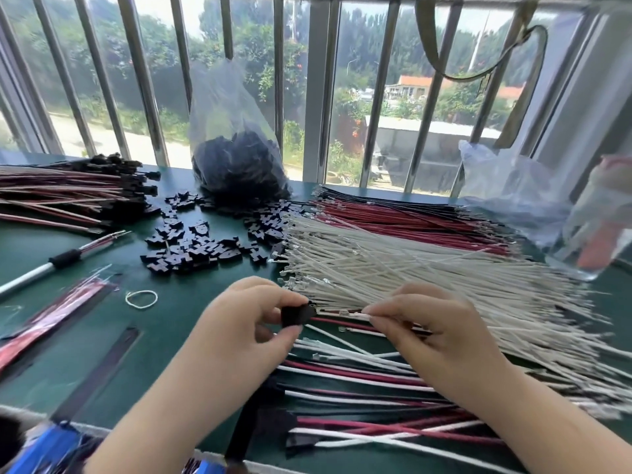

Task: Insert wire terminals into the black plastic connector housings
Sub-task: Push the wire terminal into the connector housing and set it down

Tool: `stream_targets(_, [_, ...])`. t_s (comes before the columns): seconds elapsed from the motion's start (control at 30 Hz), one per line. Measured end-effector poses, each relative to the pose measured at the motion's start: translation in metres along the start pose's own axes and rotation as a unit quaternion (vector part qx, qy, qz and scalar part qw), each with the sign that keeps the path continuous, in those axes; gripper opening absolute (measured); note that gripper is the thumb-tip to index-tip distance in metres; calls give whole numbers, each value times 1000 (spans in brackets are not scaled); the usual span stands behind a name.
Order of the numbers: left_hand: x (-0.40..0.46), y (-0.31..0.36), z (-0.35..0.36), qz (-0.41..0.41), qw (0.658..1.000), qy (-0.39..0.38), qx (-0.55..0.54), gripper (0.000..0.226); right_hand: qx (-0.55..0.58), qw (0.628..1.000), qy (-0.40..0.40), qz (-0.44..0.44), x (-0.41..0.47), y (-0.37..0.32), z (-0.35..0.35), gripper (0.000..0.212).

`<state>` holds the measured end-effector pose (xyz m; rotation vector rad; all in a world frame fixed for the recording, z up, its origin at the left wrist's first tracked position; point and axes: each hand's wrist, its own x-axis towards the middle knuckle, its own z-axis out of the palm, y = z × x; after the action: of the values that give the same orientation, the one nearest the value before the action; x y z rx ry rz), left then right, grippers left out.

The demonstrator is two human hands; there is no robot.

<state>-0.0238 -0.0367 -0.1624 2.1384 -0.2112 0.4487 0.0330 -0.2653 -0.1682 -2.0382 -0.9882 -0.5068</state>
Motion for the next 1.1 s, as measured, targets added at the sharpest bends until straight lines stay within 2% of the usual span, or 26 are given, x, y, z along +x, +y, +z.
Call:
stream_targets(0.2, [4,12,14,15,999,-37,0,50,-24,1000,-10,-7,0,-1,-2,15])
stream_targets(0.37, [8,8,19,6,1000,-29,-4,56,-44,999,-27,-5,0,-1,-2,15])
stream_targets(0.53, [8,5,22,-22,997,-16,-74,28,-52,998,-26,-2,0,0,-2,15])
stream_targets(0.63, [9,3,22,-43,995,-8,-92,25,-48,998,-28,2,-1,-1,-2,14])
stream_targets(0.73, [12,4,25,-105,979,0,-176,28,-49,998,-36,1,0,-3,-2,14])
stream_targets(0.9, [13,0,24,-181,928,-26,-325,25,-56,998,-30,-2,-1,-3,-2,11])
stream_targets(1.0, [14,1,21,-205,914,-43,-347,32,-57,998,-33,3,0,-3,-3,12])
stream_targets(1.1, [16,2,22,-195,922,-62,-329,40,-62,997,-42,15,1,-4,-5,12])
